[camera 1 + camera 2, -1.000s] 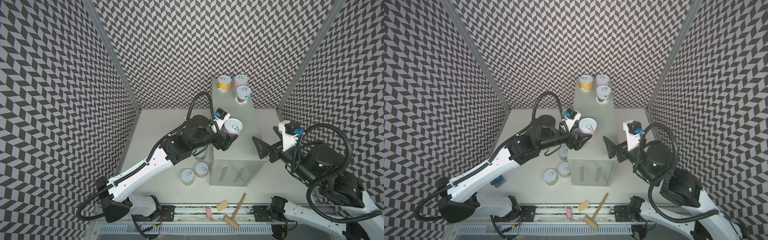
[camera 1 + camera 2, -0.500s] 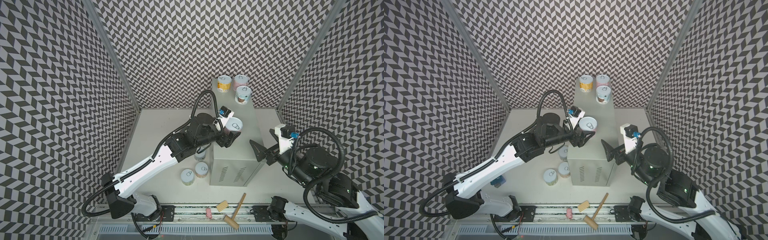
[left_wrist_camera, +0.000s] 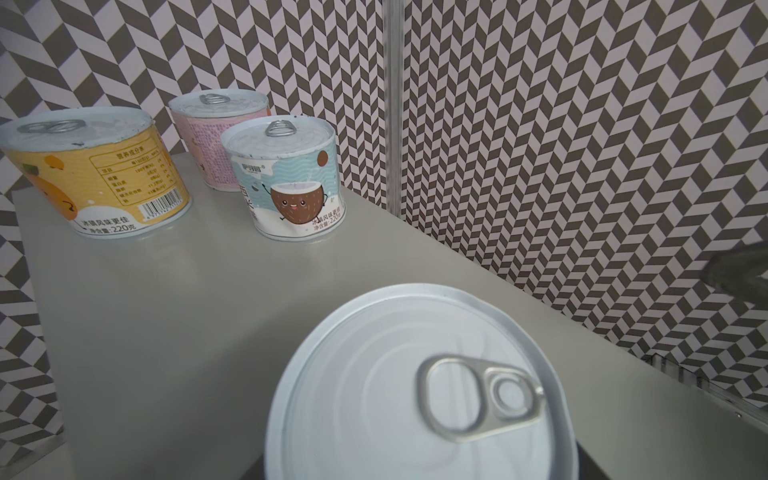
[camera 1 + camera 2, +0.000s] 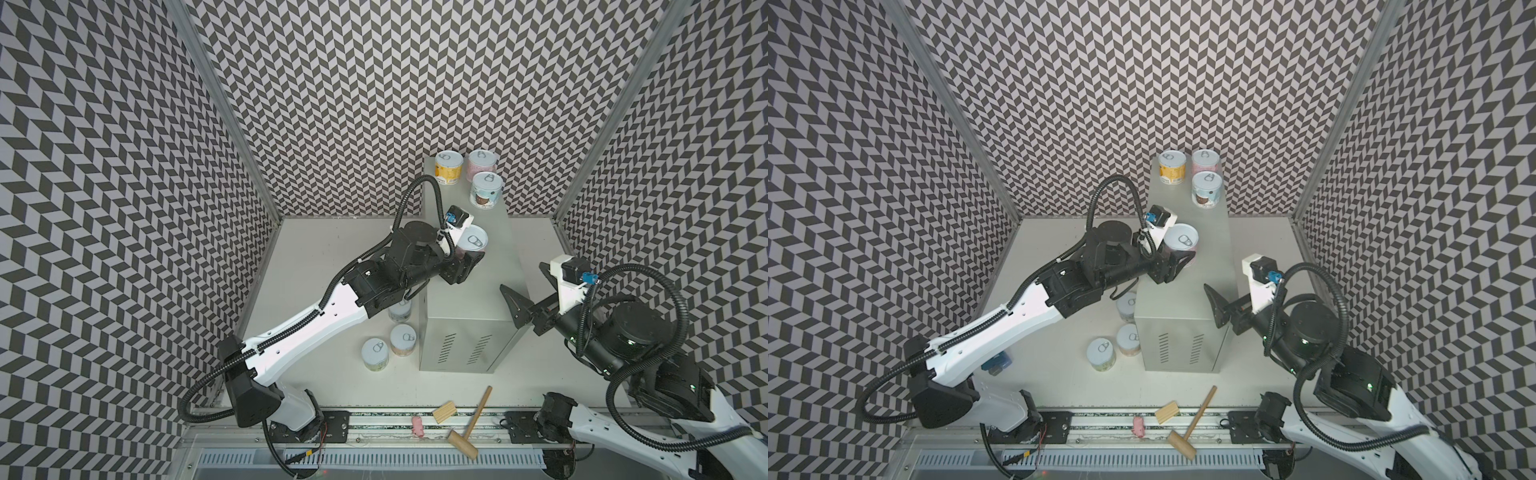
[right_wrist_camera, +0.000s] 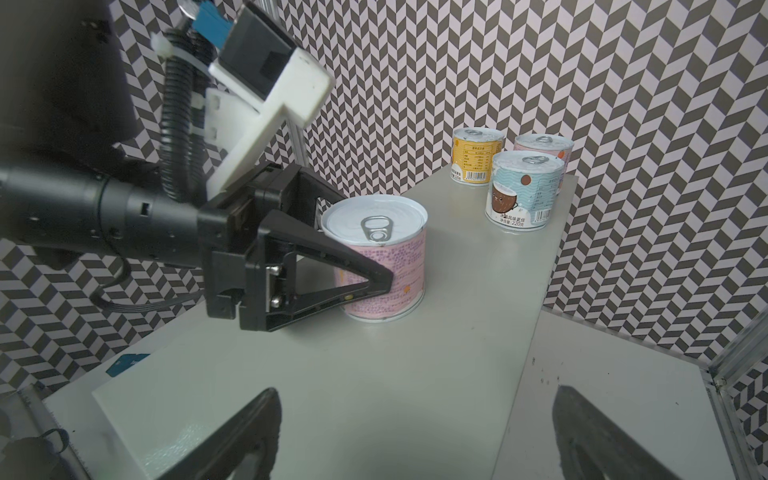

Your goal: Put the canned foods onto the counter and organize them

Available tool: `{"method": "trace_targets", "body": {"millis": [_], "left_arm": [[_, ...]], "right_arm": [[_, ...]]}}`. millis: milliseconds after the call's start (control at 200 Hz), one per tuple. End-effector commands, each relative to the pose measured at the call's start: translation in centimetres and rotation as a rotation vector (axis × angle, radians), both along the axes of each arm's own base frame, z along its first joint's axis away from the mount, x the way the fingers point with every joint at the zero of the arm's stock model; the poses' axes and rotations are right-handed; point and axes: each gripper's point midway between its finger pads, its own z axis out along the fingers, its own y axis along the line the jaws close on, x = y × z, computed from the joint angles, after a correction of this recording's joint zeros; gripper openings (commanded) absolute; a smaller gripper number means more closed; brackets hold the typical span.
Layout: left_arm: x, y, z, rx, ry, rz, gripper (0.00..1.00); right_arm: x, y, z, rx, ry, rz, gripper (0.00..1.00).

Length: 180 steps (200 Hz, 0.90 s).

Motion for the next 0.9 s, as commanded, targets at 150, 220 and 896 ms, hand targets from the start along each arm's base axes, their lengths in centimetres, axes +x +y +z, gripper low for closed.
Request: {"method": "trace_targets", "body": {"millis": [150,220,896], "left_arm": [[3.8,1.1,3.0,-0.047,-0.088,0.104,0.65],[4.8,1.7,2.7,-0.041,-0.093,0.125,0.65],[11.7,2.9,0.6,0.040,-0.144,0.099,0.64]], "right_arm": [[-0.7,-1.5,2.1,0.077,-0.050,-0.020,0.99],[-0.8,-2.1,2.3,0.075,-0.055,-0.037,0.99],[0.1,-1.1,2.4,0.072,-0.070,-0.048,0.99]]}}
